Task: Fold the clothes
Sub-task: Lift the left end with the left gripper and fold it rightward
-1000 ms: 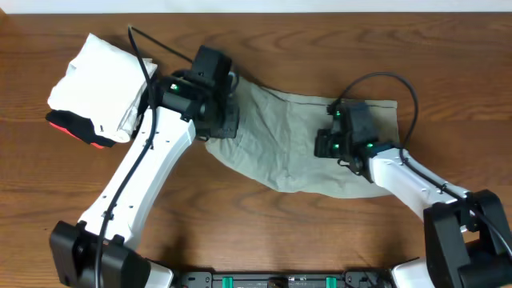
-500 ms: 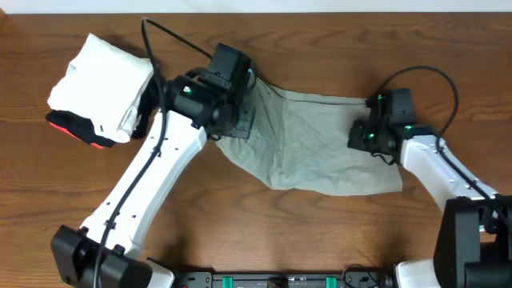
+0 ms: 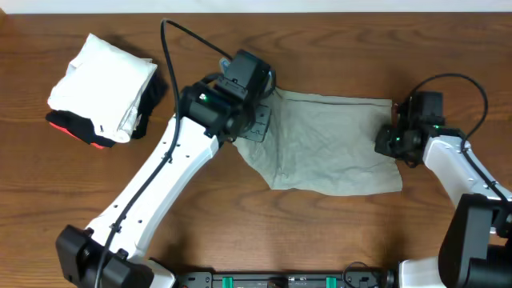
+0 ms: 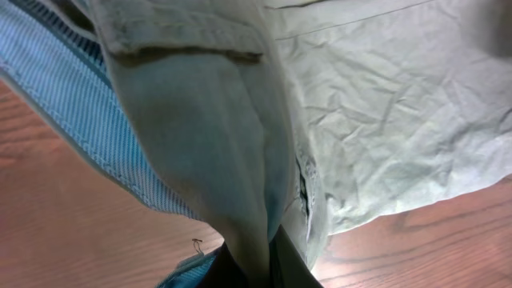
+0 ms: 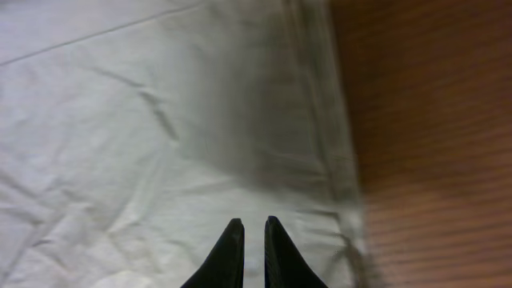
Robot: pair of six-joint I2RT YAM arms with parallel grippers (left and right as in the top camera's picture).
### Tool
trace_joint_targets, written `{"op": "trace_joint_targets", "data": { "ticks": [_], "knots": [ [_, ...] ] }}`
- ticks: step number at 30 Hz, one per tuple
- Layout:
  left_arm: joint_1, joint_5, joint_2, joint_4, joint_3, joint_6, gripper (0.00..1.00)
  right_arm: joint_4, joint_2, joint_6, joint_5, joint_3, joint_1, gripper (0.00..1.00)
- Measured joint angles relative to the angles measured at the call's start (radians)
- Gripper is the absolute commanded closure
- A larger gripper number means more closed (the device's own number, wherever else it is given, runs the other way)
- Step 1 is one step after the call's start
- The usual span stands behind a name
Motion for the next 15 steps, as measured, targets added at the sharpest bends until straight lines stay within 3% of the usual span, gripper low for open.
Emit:
{"op": "trace_joint_targets", "data": {
  "ticks": [15],
  "knots": [
    [-0.068, 0.000, 0.033, 0.039, 0.000, -0.010, 0.94, -0.012, 0.000, -0.029, 0.134, -0.005, -0.011, 0.90]
  ]
}}
